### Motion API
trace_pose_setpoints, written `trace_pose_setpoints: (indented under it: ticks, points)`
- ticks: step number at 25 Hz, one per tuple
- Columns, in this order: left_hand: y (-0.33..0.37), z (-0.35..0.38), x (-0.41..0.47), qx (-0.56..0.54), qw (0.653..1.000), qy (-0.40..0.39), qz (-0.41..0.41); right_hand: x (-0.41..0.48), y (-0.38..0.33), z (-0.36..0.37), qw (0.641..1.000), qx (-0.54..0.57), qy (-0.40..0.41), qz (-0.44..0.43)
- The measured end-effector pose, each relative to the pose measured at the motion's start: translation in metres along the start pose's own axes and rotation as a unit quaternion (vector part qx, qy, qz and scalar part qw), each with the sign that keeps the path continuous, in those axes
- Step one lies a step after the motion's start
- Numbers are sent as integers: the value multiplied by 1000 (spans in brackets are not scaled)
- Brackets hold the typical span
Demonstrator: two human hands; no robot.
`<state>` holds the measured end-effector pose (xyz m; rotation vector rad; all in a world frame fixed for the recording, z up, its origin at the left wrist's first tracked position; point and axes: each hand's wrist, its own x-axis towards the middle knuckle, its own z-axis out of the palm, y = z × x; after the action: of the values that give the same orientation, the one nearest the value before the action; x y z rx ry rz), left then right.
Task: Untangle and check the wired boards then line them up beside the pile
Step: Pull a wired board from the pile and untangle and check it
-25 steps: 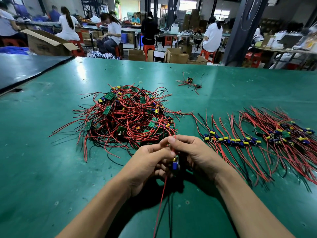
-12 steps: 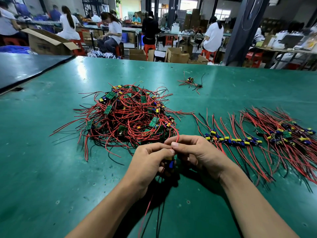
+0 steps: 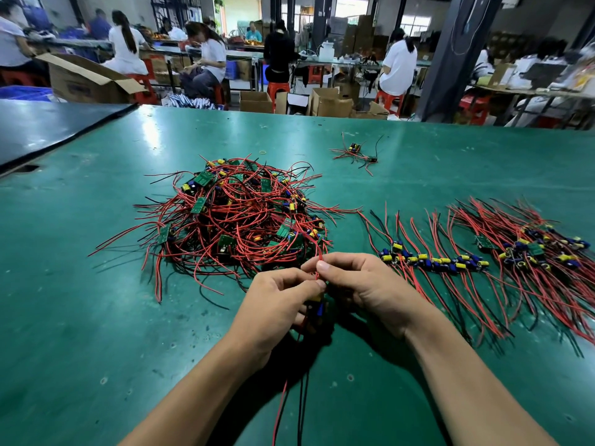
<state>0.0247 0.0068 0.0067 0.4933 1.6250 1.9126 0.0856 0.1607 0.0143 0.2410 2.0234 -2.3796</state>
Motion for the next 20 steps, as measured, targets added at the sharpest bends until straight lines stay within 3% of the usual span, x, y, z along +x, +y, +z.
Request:
trace_pose_setpoints:
  ticks: [5, 10, 14, 17, 20]
  points:
    - [0, -1, -1, 5, 999, -31, -11, 2, 5, 9, 997, 73, -12, 21]
    - [0, -3, -2, 26, 998, -52, -12, 0, 2, 9, 1000, -18, 11, 14]
    - [-1, -2, -1, 20, 999, -47, -6, 0, 1, 10, 999, -15, 36, -11]
    - [-2, -1, 0, 21, 999, -42, -1, 0, -2, 13, 995, -39, 89, -22]
    - [-4, 1, 1, 55, 998, -14, 4, 3, -2, 12, 964, -156, 211, -51]
